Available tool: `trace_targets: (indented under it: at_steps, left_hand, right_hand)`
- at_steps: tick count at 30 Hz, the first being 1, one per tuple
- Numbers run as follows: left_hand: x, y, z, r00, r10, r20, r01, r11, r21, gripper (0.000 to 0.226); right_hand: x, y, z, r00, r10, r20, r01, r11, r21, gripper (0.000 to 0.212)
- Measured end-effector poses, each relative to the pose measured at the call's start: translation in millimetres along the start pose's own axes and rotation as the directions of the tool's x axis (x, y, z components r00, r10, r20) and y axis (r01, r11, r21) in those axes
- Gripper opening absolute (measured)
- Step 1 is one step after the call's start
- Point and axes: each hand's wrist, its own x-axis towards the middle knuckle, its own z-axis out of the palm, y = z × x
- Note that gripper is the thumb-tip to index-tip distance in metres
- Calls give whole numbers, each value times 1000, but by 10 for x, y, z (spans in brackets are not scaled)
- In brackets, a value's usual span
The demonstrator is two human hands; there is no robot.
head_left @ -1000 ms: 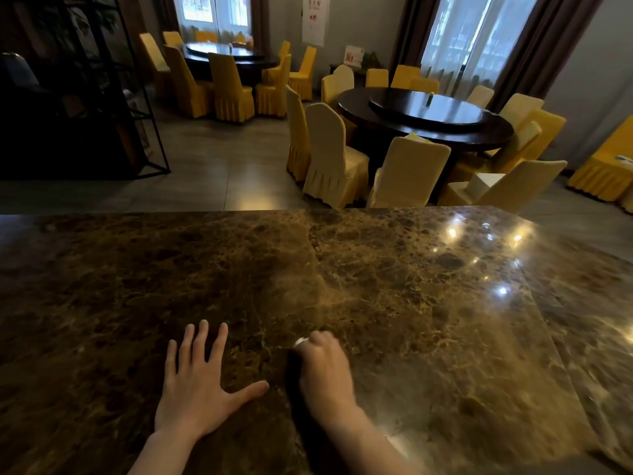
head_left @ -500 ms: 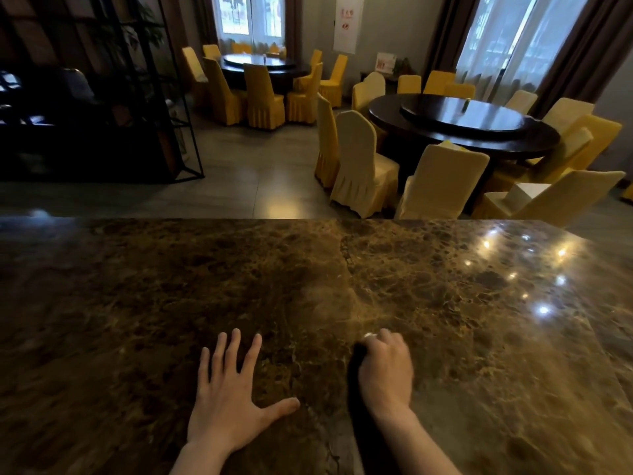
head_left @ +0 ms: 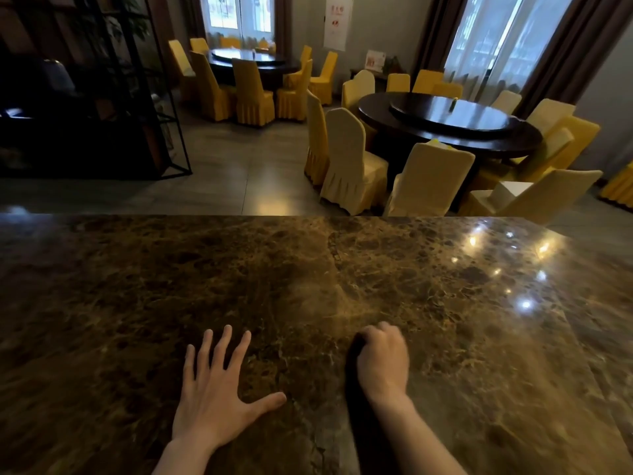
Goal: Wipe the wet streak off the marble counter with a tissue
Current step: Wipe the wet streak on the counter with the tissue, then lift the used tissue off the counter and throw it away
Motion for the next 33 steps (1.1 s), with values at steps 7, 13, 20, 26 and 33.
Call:
trace_targets:
  at_steps: [7,13,20,26,33]
  left_hand:
    - [1,-2,18,1000,5,-9,-4,999,32,135]
    - [11,-21,53,1000,6,-17,-6,1000,18,134]
    - [30,-14,50,1000,-3,-13,3,1000,18,134]
    - [65,35,7,999,-20,32,19,999,42,140]
    - [84,54,-35,997,-40,73,37,999,39,142]
  right_hand:
    - [-406,-85,74,904,-407,132,402,913,66,12]
    - [175,933,-430,966,243,-85,-245,969,-20,20]
    - [-394,-256,128,986,-157,56,152,985,76,24]
    - [-315,233,-22,952,-300,60,297,953,57,8]
    - [308,1369,-504,949,296,-109,-302,952,-41,13]
